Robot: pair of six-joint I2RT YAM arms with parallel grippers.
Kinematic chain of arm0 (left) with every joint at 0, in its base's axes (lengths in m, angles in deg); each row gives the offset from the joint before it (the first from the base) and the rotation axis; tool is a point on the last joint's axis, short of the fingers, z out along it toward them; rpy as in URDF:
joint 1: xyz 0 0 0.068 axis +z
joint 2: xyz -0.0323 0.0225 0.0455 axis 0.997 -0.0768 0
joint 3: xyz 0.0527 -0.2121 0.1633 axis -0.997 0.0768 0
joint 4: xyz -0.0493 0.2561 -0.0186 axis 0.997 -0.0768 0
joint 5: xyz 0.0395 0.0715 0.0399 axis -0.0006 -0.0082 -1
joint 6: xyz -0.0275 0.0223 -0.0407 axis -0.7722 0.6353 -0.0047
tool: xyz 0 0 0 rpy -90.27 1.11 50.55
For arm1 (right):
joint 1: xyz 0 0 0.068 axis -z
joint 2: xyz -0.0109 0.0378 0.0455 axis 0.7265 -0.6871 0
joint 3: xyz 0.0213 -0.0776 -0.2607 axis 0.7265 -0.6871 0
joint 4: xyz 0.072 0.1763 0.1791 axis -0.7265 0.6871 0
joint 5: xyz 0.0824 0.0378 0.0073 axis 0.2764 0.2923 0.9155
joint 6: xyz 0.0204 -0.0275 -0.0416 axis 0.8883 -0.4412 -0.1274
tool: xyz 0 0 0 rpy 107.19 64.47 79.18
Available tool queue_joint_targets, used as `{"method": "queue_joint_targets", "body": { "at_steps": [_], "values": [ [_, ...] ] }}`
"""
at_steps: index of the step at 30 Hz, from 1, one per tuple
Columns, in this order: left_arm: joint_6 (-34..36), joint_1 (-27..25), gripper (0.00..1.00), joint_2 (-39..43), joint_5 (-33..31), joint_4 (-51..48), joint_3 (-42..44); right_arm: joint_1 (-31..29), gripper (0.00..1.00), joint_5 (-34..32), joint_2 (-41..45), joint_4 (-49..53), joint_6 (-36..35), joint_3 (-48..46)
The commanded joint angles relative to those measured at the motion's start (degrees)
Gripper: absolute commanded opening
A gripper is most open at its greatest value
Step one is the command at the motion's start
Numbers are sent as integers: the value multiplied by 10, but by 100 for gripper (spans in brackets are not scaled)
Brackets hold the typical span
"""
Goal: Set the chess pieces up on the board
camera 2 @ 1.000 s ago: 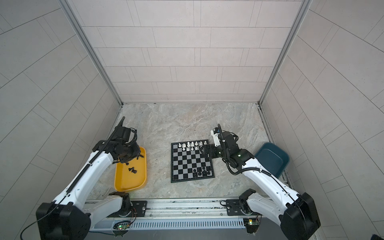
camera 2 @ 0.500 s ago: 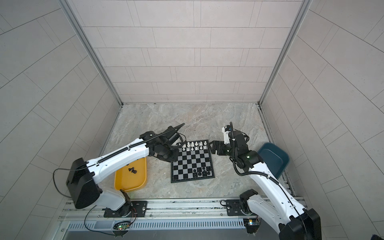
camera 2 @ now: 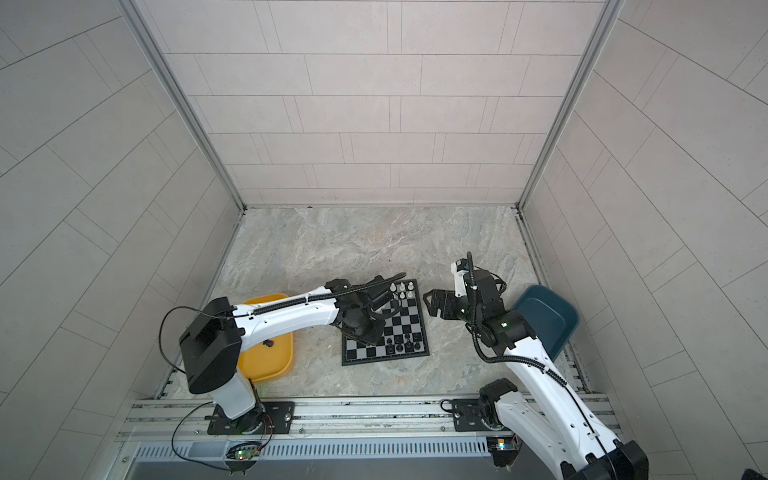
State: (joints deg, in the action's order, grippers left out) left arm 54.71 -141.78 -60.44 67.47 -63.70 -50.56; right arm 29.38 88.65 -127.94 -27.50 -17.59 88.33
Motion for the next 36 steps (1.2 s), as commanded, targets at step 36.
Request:
{"method": "queue_joint_targets", "body": {
  "at_steps": [36],
  "values": [
    [-20,-30,11,-46,-17,-28,13,18,96,0,18,16,-9,-21]
  ]
}}
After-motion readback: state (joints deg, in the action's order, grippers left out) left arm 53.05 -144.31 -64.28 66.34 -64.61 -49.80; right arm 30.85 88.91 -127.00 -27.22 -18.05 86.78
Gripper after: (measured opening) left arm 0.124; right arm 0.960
